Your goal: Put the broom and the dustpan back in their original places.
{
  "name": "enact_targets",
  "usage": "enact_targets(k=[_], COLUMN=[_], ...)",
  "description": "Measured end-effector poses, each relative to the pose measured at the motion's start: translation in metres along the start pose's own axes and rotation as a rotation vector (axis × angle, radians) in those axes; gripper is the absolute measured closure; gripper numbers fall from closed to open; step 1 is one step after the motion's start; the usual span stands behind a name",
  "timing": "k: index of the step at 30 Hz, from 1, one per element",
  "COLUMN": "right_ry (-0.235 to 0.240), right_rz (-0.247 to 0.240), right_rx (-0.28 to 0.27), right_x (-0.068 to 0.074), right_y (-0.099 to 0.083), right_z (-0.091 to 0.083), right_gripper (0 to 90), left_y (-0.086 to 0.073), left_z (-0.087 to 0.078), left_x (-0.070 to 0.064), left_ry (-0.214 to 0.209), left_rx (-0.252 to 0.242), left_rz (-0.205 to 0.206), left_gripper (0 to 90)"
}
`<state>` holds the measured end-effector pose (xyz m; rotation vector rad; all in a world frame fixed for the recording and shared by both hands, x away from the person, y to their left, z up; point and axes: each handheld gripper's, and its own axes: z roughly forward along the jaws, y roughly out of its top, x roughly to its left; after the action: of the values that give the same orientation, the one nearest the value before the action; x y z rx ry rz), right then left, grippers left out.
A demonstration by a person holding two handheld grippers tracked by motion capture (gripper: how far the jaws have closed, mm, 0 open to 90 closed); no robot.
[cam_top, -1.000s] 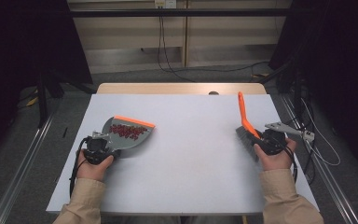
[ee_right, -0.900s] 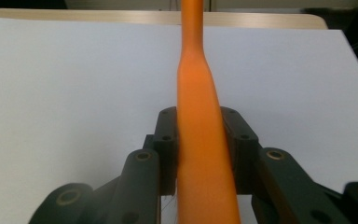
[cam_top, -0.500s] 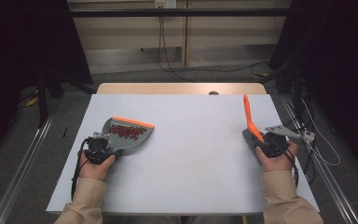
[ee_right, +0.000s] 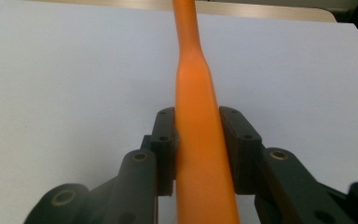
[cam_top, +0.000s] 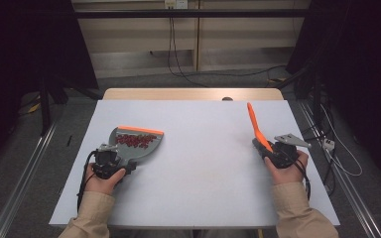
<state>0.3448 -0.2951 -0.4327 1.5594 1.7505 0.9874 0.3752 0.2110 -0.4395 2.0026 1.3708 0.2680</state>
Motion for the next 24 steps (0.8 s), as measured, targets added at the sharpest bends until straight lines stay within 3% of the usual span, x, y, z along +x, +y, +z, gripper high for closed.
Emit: enact_targets(k=[4, 12, 17, 24], right_ry=[0.020, 0.033, 0.038, 0.051], right_rz=[0.013, -0.019, -0.007, -0.005], right_rx=[-0.004, 0.003, 0.002, 0.004], right_x=[0.005, 0.025, 0.023, 0.026], right_y=[0.000, 0.003, 0.004, 0.002], right_z=[0.001, 0.009, 0.009, 0.009], right_gripper=[67.9, 66.2, 66.4, 64.4], left_y=[0.000, -0.005, -0.005, -0.007], left_z=[0.000, -0.002, -0.002, -0.007], left_x=[-0.005, -0.009, -0.008, -0.008], left_ry=[-0.023, -0.085, -0.095, -0.109], left_rx=[0.005, -0.002, -0.018, -0.025], left_rz=[0.012, 0.044, 0.035, 0.053], left_gripper=[43.3, 37.8, 33.8, 30.9])
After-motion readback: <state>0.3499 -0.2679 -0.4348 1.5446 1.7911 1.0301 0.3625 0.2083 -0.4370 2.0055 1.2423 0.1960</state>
